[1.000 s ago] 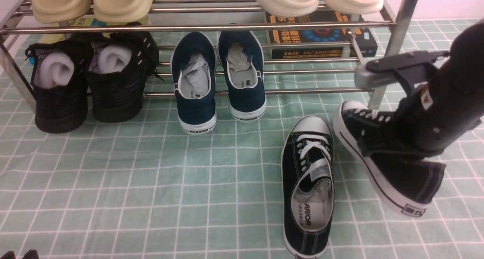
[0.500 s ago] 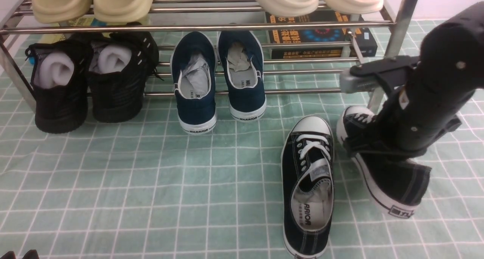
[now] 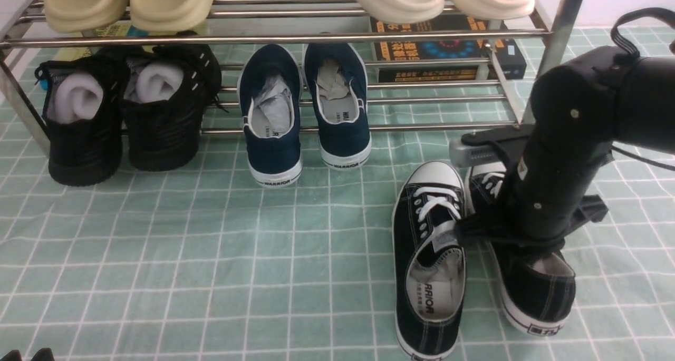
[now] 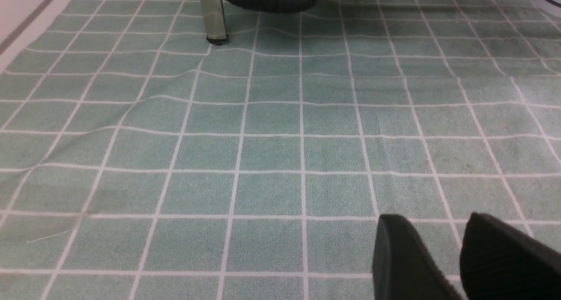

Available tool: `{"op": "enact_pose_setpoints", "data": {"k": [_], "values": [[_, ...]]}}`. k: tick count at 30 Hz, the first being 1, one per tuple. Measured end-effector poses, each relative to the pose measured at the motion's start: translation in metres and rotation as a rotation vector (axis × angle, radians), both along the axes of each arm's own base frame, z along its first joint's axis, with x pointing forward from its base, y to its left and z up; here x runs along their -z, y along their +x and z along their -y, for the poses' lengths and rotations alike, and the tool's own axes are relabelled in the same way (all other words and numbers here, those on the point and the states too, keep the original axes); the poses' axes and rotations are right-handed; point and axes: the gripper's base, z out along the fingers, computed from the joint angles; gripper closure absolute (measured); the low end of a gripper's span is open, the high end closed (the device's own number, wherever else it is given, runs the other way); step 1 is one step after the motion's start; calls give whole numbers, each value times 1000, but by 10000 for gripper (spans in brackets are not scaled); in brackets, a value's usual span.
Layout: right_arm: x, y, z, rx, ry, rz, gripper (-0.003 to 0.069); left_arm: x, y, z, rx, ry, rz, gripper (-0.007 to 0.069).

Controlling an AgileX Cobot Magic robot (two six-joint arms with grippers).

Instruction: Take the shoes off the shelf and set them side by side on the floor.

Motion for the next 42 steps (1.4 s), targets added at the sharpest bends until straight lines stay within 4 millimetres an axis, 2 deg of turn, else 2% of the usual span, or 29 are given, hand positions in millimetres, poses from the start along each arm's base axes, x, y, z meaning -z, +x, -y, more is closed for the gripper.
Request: {"op": "enact_pose_setpoints", "data": {"k": [5, 6, 9, 10, 12, 14, 15, 17, 18, 21, 22, 24, 27, 30, 33, 38, 42], "values": [[-4, -6, -8, -24, 79, -78, 541, 0, 0, 0, 0, 0, 0, 385], [-11, -7, -11, -44, 102, -99, 502, 0, 0, 0, 0, 0, 0, 385], [-23, -4, -13, -77, 116, -92, 453, 0, 0, 0, 0, 0, 0, 385], [-34, -1, -15, -113, 124, -54, 412, 0, 0, 0, 0, 0, 0, 385], [-42, 0, -14, -142, 127, -23, 393, 0, 0, 0, 0, 0, 0, 385], [-65, -5, -9, -222, 132, 66, 368, 0, 0, 0, 0, 0, 0, 385], [-67, -6, -9, -228, 132, 70, 368, 0, 0, 0, 0, 0, 0, 385], [-93, -19, 2, -280, 122, 161, 385, 0, 0, 0, 0, 0, 0, 385], [-96, -20, 3, -282, 125, 168, 389, 0, 0, 0, 0, 0, 0, 385], [-137, -48, 21, -299, 144, 310, 463, 0, 0, 0, 0, 0, 0, 385], [-142, -53, 24, -299, 147, 326, 474, 0, 0, 0, 0, 0, 0, 385], [-165, -83, 42, -299, 174, 417, 538, 0, 0, 0, 0, 0, 0, 385], [-180, -129, 68, -300, 201, 503, 628, 0, 0, 0, 0, 0, 0, 385], [-174, -174, 93, -294, 236, 595, 672, 0, 0, 0, 0, 0, 0, 385], [-149, -203, 109, -263, 331, 786, 673, 0, 0, 0, 0, 0, -1, 385], [-92, -220, 120, -231, 425, 1050, 673, 0, 0, 0, 0, 0, 0, 385], [-60, -224, 126, -220, 442, 1205, 673, 0, 0, 0, 0, 0, 0, 385]]}}
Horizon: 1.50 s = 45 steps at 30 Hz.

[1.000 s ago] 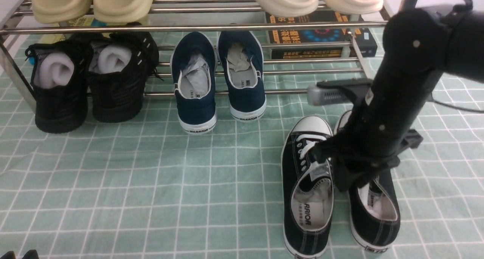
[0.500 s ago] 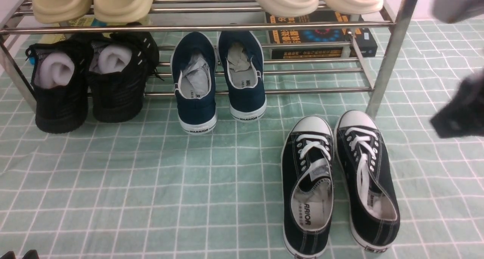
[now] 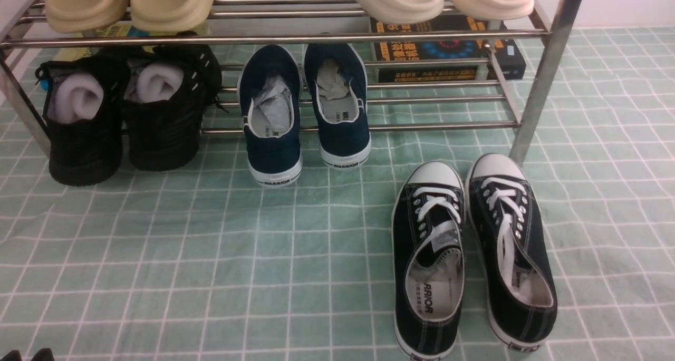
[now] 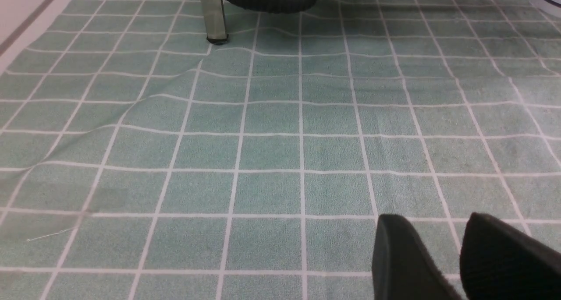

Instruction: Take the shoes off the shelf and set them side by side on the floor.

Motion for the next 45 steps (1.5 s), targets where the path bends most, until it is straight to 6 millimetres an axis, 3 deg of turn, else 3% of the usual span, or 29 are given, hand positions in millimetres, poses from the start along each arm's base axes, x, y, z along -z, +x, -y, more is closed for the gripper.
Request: {"op": "enact_pose_setpoints", "data": {"k": [4, 13, 32, 43, 45], "values": [[21, -2, 3, 18, 26, 71, 673, 0, 0, 0, 0, 0, 0, 385], [48, -1, 3, 20, -7, 20, 666, 0, 0, 0, 0, 0, -1, 385], [57, -5, 6, 30, -28, 11, 656, 0, 0, 0, 0, 0, -1, 385], [113, -8, 31, 345, -181, 8, 647, 0, 0, 0, 0, 0, -1, 385], [114, -8, 32, 371, -179, 9, 645, 0, 0, 0, 0, 0, -1, 385]]}}
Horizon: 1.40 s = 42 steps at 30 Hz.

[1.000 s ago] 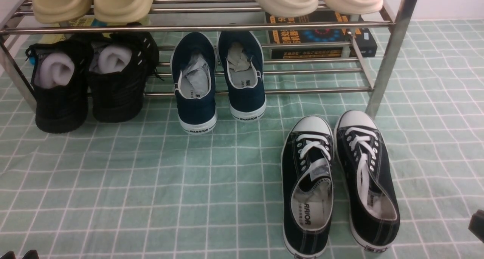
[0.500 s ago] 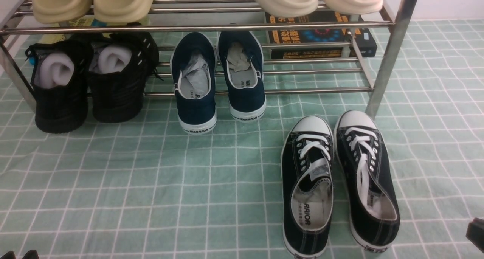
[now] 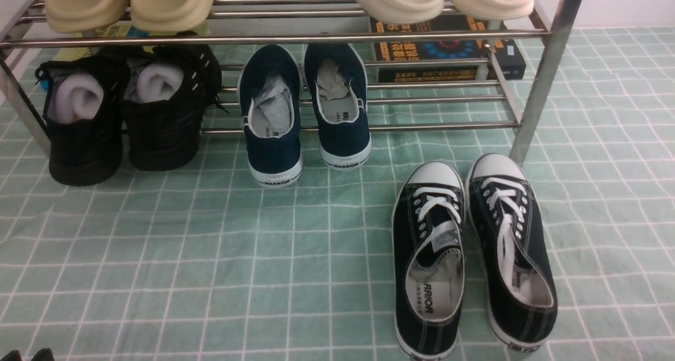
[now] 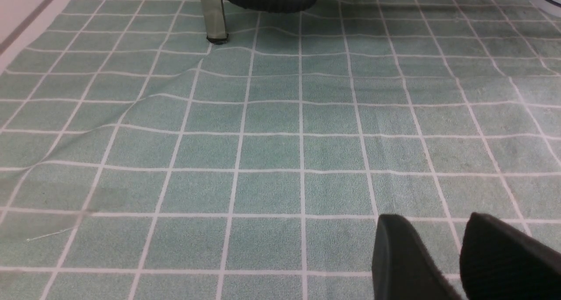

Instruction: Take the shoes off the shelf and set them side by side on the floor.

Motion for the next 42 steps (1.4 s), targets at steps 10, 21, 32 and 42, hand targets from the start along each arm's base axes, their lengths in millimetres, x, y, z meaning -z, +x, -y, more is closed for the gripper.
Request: {"op": "enact_pose_setpoints", "data": {"k": [10, 21, 32, 42], "values": [[2, -2, 7, 132, 17, -45, 637, 0, 0, 0, 0, 0, -1, 385], [2, -2, 6, 131, 23, -50, 629, 0, 0, 0, 0, 0, -1, 385], [2, -2, 6, 131, 24, -51, 618, 0, 0, 0, 0, 0, -1, 385], [2, -2, 6, 131, 24, -51, 601, 0, 0, 0, 0, 0, -1, 385]]}}
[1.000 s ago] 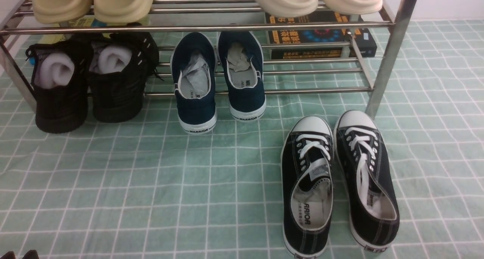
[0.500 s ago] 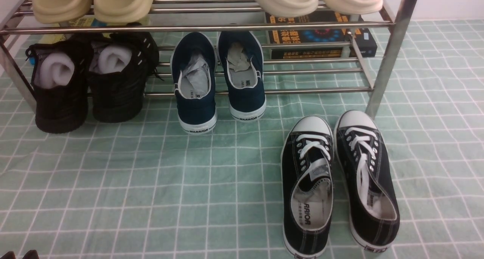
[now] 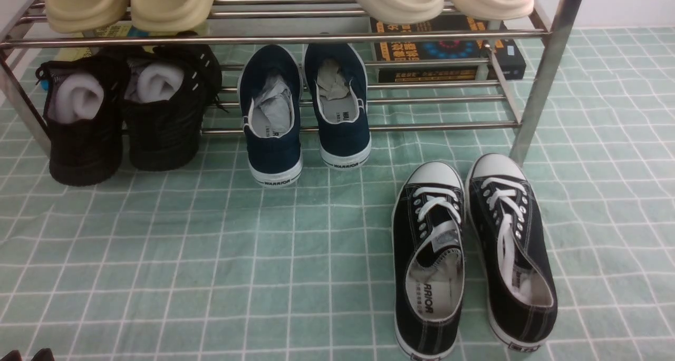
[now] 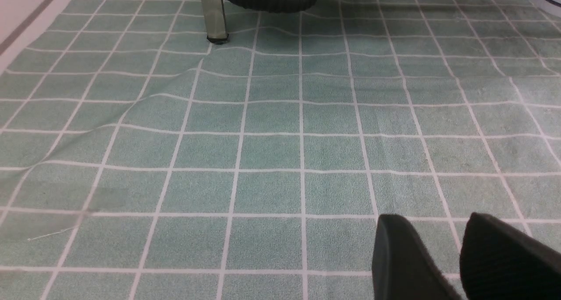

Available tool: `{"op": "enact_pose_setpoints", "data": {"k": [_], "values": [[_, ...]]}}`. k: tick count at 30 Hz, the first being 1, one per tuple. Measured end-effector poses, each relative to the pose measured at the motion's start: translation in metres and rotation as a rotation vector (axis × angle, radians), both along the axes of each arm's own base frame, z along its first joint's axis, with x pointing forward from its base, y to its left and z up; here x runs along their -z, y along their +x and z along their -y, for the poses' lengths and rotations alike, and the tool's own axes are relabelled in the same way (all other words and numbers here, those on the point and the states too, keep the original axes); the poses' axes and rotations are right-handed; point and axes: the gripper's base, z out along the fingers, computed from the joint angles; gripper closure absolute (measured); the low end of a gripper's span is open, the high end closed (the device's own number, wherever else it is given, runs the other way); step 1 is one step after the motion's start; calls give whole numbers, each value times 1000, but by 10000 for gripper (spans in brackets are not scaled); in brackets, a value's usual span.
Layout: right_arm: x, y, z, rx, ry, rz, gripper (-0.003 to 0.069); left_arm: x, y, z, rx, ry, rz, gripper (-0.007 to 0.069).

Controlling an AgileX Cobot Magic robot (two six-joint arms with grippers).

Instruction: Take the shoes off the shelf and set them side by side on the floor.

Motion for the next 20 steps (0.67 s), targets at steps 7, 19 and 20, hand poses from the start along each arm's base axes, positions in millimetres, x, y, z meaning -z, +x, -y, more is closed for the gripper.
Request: {"op": "enact_pose_setpoints", "data": {"k": [7, 19, 20], "values": [[0, 0, 0, 0, 1, 0, 589, 0, 0, 0, 0, 0, 0, 385], [0, 0, 0, 0, 1, 0, 573, 0, 0, 0, 0, 0, 0, 385], [0, 0, 0, 0, 1, 0, 570, 0, 0, 0, 0, 0, 0, 385]]}}
